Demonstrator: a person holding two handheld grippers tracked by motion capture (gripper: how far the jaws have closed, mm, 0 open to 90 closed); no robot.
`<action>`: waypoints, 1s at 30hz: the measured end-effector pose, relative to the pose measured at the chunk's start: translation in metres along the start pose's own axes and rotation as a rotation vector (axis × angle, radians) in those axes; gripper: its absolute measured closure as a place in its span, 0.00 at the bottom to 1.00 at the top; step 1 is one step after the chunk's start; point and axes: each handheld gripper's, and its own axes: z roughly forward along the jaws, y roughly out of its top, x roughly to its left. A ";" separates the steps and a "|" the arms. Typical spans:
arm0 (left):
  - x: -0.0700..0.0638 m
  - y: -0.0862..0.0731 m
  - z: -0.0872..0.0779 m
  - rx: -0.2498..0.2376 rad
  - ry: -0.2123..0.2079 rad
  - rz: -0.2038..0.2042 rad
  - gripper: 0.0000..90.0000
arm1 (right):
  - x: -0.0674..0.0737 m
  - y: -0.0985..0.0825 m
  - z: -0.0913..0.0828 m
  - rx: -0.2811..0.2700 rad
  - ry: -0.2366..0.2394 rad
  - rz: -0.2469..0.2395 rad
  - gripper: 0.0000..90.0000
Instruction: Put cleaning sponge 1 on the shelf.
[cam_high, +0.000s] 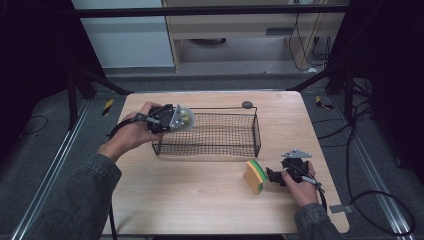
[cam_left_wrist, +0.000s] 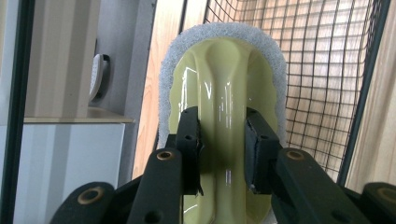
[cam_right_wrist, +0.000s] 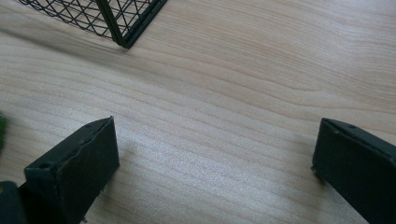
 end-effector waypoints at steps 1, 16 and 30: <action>-0.001 0.000 0.001 -0.005 -0.005 -0.001 0.79 | 0.000 0.000 0.000 0.000 -0.001 0.000 0.01; -0.010 -0.006 0.016 0.010 -0.047 -0.007 0.79 | 0.000 0.000 0.000 0.000 -0.001 0.000 0.01; -0.013 -0.009 0.023 0.011 -0.069 -0.020 0.79 | 0.000 0.000 0.000 0.000 -0.002 0.000 0.01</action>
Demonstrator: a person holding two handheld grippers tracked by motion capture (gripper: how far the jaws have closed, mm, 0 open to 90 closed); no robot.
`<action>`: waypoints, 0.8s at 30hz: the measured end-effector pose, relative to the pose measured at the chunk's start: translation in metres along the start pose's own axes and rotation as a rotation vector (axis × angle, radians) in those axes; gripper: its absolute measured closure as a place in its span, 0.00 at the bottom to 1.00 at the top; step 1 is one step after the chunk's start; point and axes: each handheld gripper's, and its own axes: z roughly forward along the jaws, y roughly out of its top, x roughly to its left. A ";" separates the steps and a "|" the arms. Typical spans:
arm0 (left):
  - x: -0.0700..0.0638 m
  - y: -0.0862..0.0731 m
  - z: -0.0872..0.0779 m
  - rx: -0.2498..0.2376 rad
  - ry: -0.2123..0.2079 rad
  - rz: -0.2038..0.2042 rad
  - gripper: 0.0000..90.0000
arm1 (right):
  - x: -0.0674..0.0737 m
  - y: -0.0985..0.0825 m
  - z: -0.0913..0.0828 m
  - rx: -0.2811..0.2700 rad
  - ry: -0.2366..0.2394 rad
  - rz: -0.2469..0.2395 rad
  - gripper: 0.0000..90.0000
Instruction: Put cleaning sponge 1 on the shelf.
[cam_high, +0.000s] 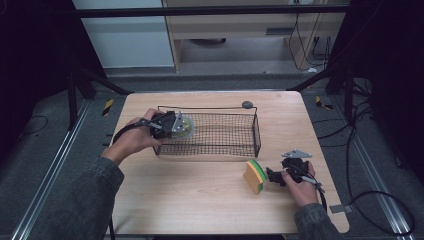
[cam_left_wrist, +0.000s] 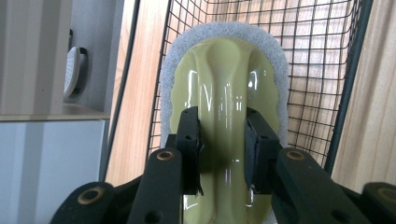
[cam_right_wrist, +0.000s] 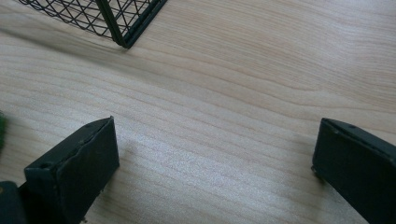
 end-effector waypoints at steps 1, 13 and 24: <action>0.000 -0.001 0.000 0.004 -0.004 -0.005 0.79 | 0.000 0.000 0.000 0.000 0.000 0.000 0.01; -0.001 -0.005 0.005 0.001 -0.014 -0.018 0.79 | 0.000 0.000 0.000 0.000 -0.001 0.001 0.01; -0.003 -0.007 0.013 0.017 -0.036 -0.027 0.79 | 0.000 0.000 0.000 -0.001 -0.003 -0.002 0.01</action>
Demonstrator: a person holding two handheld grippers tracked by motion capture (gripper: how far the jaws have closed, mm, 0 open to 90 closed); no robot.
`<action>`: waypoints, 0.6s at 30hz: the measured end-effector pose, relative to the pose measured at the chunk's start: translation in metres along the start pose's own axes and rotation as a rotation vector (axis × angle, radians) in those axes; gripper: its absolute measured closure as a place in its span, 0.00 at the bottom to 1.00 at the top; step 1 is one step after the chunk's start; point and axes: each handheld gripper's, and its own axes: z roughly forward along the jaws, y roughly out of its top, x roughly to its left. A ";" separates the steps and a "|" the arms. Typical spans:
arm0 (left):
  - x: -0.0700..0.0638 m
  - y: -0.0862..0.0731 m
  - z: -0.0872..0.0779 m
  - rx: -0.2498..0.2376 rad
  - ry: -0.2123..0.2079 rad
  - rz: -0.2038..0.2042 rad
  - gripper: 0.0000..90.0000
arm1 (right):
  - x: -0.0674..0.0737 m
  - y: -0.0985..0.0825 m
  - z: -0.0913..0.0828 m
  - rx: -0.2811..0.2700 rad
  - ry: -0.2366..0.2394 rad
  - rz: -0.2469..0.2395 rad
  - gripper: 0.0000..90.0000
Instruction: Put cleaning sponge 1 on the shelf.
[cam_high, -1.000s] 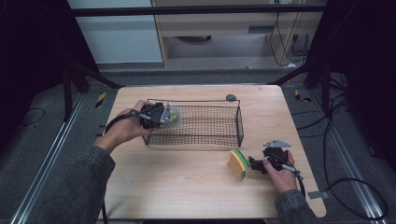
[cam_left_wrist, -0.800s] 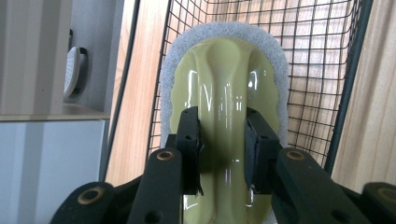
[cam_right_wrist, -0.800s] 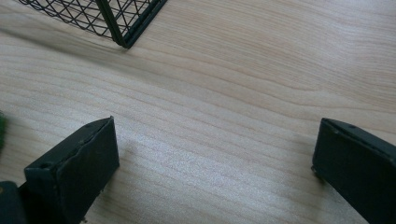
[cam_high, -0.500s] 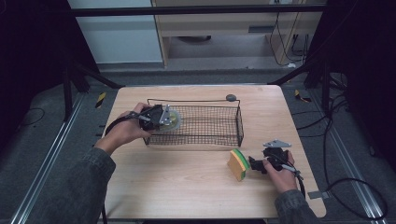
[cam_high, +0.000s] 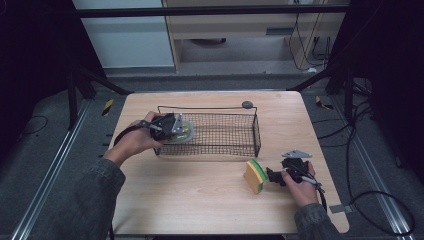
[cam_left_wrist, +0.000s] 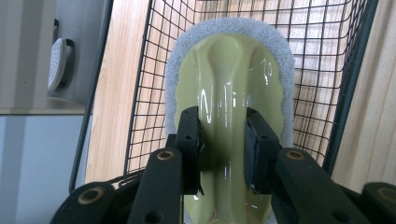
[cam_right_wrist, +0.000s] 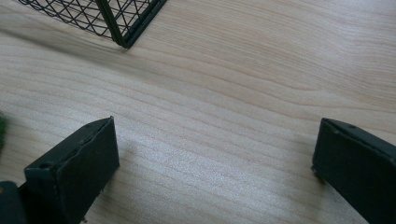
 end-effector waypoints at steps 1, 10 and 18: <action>0.000 0.000 0.000 0.000 0.000 0.000 0.79 | 0.000 0.000 0.000 0.000 0.000 0.000 0.01; -0.001 0.001 0.004 0.003 -0.007 -0.018 0.79 | 0.000 0.000 0.000 0.000 0.000 0.001 0.01; -0.003 0.000 0.010 0.012 -0.024 -0.023 0.81 | 0.000 0.000 0.000 0.000 0.000 0.002 0.01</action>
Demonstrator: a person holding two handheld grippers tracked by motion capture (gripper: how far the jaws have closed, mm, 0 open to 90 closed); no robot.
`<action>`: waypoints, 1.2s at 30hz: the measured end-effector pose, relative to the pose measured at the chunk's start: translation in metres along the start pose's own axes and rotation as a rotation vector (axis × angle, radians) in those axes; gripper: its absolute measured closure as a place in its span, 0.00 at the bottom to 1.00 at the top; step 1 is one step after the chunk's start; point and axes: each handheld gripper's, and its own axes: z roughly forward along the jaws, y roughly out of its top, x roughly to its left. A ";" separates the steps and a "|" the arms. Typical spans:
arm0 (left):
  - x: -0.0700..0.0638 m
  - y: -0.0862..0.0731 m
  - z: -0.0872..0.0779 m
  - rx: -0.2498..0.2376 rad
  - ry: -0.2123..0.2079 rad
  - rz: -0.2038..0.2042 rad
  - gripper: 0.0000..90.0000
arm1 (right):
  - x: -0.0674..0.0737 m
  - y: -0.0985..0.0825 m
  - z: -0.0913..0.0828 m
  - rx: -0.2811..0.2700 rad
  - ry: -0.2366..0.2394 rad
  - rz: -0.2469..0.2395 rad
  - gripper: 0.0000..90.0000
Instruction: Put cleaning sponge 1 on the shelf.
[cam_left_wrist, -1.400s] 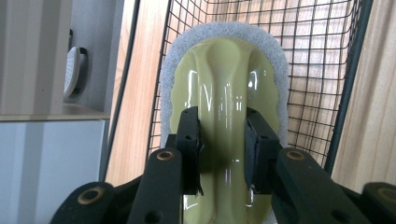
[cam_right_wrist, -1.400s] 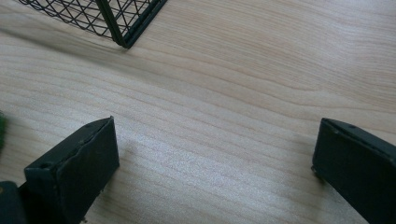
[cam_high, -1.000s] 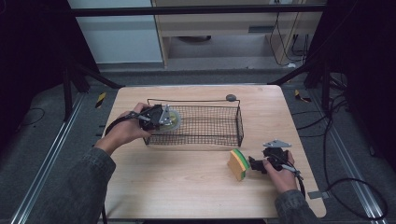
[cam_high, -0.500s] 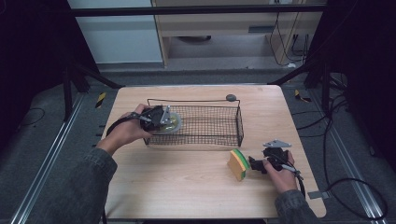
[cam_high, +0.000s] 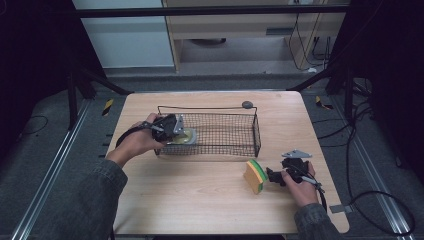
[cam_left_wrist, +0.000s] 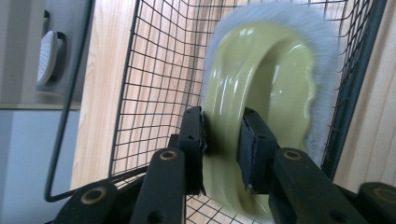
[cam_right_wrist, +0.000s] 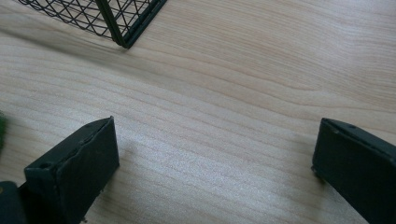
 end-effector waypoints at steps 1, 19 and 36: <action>0.000 0.000 0.001 0.001 -0.002 0.000 0.81 | 0.000 0.000 0.000 0.001 0.002 0.002 0.01; 0.000 0.001 -0.012 -0.053 0.004 -0.053 0.78 | 0.000 0.000 0.000 0.000 0.000 -0.001 0.01; -0.011 -0.006 -0.052 -0.213 0.132 -0.435 0.14 | 0.000 0.000 0.000 0.001 -0.001 0.004 0.01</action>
